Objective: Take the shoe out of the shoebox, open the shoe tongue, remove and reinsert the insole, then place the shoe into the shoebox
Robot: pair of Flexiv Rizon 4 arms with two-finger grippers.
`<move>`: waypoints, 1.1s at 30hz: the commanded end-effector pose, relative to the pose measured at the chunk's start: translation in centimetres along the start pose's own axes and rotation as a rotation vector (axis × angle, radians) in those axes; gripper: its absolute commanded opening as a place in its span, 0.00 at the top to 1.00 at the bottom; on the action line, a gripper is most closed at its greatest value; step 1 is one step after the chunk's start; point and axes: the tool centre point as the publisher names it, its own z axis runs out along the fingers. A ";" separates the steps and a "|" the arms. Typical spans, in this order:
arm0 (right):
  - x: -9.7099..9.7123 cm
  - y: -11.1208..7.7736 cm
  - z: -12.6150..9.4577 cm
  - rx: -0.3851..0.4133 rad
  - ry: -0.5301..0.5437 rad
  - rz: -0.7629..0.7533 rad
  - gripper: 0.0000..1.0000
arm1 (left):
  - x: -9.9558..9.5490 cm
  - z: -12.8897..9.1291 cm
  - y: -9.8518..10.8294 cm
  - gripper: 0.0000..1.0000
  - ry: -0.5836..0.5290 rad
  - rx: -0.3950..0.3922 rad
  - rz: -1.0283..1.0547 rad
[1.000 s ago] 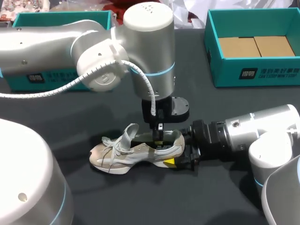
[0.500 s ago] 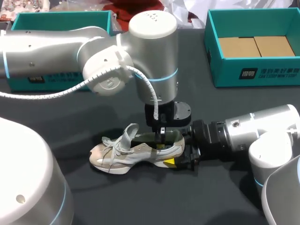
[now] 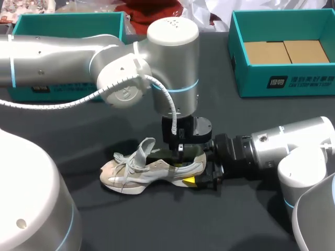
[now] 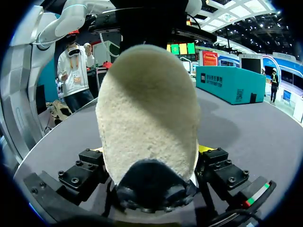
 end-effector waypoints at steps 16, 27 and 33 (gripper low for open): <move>0.0 0.0 0.2 0.003 -0.002 0.000 1.00 | 1.2 1.9 3.3 1.00 0.065 -0.011 0.006; 0.0 0.0 0.2 0.003 -0.002 0.000 1.00 | 1.9 2.5 4.1 0.96 0.030 -0.010 0.023; 0.0 0.0 0.2 0.003 -0.002 0.000 1.00 | 1.6 3.2 4.3 0.58 -0.014 -0.013 0.010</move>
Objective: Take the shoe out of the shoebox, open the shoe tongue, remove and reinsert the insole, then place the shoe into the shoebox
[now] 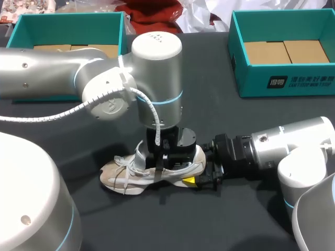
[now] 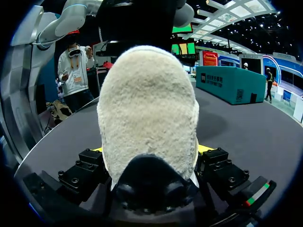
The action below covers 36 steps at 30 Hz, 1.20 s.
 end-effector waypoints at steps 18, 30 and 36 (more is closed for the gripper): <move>0.0 0.0 0.1 0.003 -0.003 0.001 1.00 | -2.8 2.4 -0.5 0.50 -0.206 -0.068 -0.052; 0.0 0.0 0.1 0.003 -0.003 0.001 1.00 | -4.6 2.7 0.0 0.84 -0.219 -0.090 -0.117; 0.0 0.0 0.1 0.003 -0.003 0.001 1.00 | -4.9 2.5 0.4 1.00 -0.189 -0.071 -0.131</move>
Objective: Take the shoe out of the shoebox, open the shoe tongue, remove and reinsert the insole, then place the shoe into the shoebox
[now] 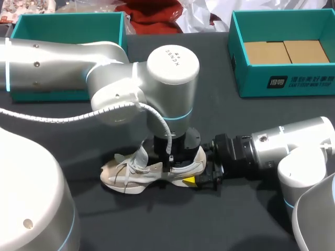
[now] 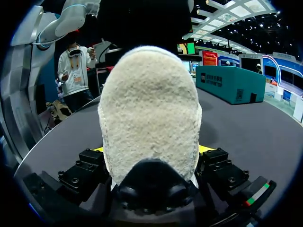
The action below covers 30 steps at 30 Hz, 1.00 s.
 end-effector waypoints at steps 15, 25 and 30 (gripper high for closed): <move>0.1 0.1 0.2 0.003 -0.002 0.000 1.00 | 1.1 -0.4 2.6 1.00 0.176 0.212 0.110; 0.1 0.1 0.2 0.003 -0.002 0.000 1.00 | 2.7 -2.9 2.9 1.00 0.179 0.325 0.140; 0.1 0.1 0.2 0.003 -0.002 0.000 1.00 | 3.0 -4.1 2.4 1.00 0.170 0.379 0.133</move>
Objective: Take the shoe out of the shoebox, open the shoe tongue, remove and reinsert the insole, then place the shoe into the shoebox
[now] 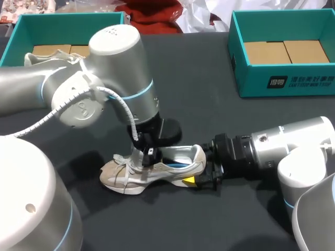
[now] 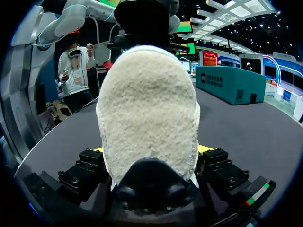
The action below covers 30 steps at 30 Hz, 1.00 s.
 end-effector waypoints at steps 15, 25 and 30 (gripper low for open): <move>0.0 0.0 0.1 0.004 -0.003 0.001 1.00 | -0.4 -2.4 0.7 1.00 -0.014 0.242 -0.129; 0.0 0.0 0.1 0.004 -0.003 0.001 1.00 | -0.4 -3.5 -1.2 1.00 -0.056 0.247 -0.100; 0.0 0.0 0.1 0.004 -0.003 0.001 1.00 | -0.3 -4.3 -3.2 1.00 -0.103 0.247 -0.074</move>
